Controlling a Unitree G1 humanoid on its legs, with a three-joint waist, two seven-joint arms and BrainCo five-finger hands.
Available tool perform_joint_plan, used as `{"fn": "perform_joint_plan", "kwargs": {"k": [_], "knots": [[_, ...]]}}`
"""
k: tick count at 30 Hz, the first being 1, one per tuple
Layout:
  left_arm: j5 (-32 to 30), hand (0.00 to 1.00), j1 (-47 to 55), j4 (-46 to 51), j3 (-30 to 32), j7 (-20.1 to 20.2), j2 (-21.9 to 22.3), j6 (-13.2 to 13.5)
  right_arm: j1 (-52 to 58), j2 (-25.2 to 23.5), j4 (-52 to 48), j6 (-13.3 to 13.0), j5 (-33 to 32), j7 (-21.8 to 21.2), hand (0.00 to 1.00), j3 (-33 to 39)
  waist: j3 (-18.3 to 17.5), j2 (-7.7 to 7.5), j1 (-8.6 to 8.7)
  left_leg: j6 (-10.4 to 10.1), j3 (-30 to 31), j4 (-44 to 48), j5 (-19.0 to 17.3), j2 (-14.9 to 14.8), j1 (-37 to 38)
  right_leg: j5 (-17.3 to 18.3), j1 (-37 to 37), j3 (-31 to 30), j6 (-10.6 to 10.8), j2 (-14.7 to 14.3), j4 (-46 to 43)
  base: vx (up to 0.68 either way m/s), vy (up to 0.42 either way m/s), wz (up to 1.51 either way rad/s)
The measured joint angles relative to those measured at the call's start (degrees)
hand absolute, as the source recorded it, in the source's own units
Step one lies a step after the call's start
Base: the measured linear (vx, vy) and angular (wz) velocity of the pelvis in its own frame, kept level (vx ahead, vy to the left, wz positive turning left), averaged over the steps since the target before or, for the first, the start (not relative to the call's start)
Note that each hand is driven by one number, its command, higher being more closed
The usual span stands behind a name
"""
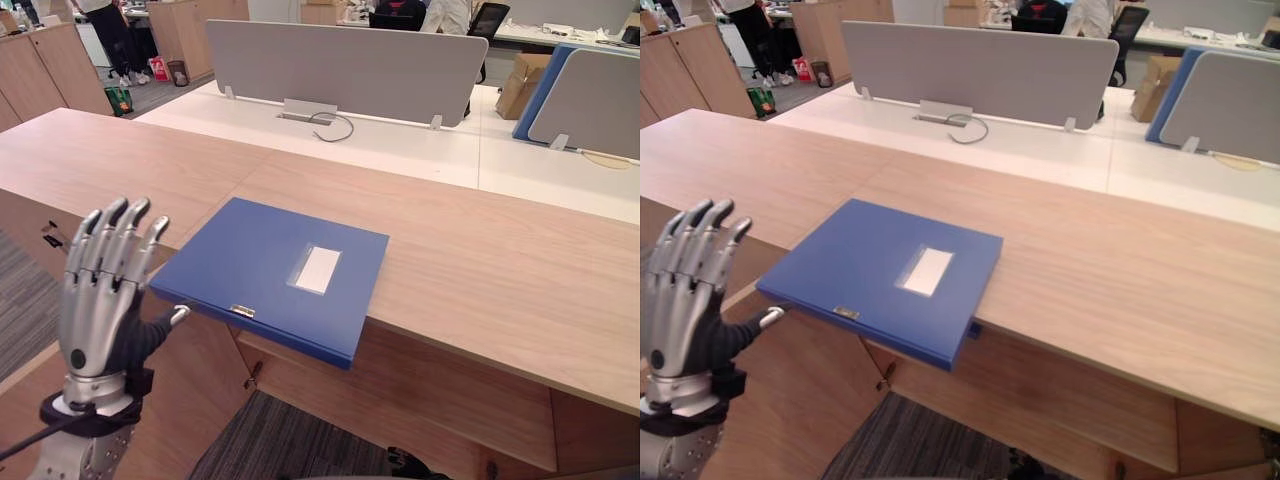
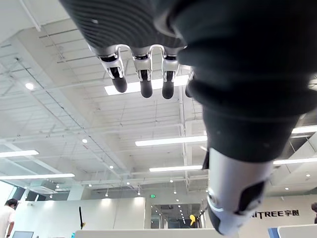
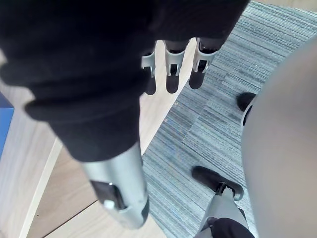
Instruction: Walk over to the cabinet, pick up the folder, carry it to the office cabinet, place the folder inside the office cabinet, then close the office cabinet door
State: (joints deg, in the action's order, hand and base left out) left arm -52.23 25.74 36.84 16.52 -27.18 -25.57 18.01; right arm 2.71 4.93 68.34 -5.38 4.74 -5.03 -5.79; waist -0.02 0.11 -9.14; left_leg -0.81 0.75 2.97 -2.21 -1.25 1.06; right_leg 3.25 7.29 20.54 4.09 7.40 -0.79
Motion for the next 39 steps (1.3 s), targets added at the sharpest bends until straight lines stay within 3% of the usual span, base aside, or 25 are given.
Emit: {"fn": "perform_joint_plan", "kwargs": {"k": [24,38,39], "knots": [[-3.55,0.00,-1.92,-13.32,-5.27,3.82,-5.97,0.46,-0.13,1.58,-0.11,-0.01,1.21,0.08,0.00,2.02,0.09,-0.07,0.60,0.12,-1.73,-4.72,1.16,-0.03,3.22,0.00,0.09,-1.18,-0.04,-0.09,1.10,0.00,0.003,-0.02],[-5.61,0.00,-3.78,-19.33,-10.09,3.99,-6.42,-0.73,-0.20,1.64,-1.26,0.01,1.21,0.11,0.00,2.21,0.42,-0.05,2.49,0.12,-3.46,-5.88,1.14,-0.06,5.05,-0.10,0.54,-2.83,-0.12,-0.07,1.35,-0.02,0.005,-0.06],[-5.70,1.00,-4.42,-20.08,-10.87,4.03,-6.41,-0.77,-0.22,1.64,-1.26,0.01,1.21,0.11,0.00,2.19,0.43,-0.05,2.62,0.12,-3.47,-5.90,1.14,-0.05,5.05,-0.10,0.53,-2.84,-0.12,-0.06,1.38,0.00,0.000,0.00]]}}
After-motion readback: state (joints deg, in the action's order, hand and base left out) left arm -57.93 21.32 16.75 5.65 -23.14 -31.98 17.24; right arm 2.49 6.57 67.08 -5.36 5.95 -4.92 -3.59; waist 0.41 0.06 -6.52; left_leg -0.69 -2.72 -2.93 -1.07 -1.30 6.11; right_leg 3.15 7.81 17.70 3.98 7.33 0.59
